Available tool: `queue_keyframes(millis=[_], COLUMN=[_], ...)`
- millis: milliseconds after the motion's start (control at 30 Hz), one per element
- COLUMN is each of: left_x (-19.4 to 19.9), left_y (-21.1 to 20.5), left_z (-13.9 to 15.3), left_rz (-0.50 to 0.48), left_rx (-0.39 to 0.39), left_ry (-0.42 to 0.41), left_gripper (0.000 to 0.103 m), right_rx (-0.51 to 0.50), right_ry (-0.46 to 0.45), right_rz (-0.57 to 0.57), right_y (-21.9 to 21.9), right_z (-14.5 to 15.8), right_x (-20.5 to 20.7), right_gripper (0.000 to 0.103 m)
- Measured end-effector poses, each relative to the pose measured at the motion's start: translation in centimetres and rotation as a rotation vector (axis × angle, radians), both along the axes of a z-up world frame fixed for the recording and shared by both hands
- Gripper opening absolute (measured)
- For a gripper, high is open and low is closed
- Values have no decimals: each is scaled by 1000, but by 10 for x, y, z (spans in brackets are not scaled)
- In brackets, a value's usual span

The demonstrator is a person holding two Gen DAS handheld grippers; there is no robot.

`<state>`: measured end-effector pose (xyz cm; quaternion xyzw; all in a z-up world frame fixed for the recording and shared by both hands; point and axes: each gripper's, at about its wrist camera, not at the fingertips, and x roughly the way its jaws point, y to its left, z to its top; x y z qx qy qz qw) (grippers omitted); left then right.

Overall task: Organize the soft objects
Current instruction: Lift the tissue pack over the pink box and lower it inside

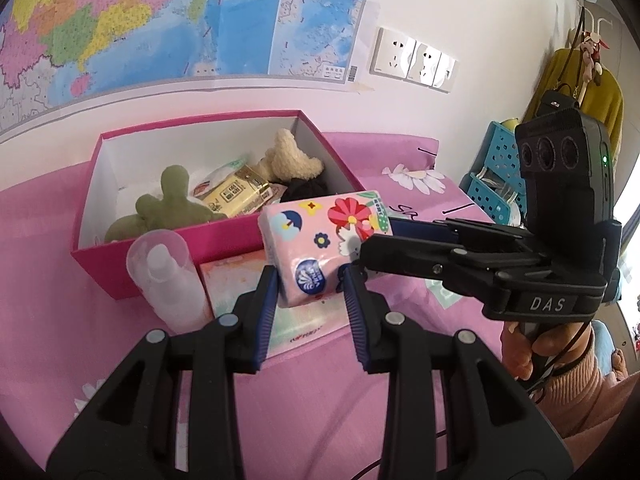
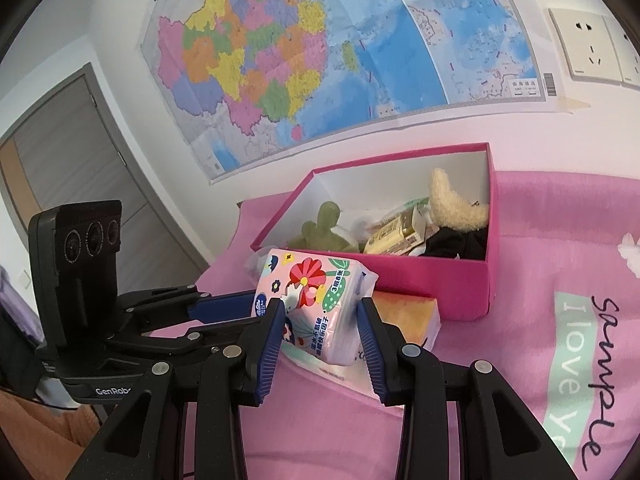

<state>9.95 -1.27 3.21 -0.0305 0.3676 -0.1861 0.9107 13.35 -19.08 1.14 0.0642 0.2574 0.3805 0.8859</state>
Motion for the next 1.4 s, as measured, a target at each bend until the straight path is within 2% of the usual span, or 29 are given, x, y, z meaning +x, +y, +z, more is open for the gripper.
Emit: queue_keyframes(millis=[1400], left_x=[39], left_y=[1], left_z=[17], left_rz=[34], left_rx=[26], left_ry=[-21], left_gripper=[36], right_rx=[11], right_ry=[-41], right_rz=[-14], right_y=[7], right_z=[21], right_x=[35], right_gripper=[38])
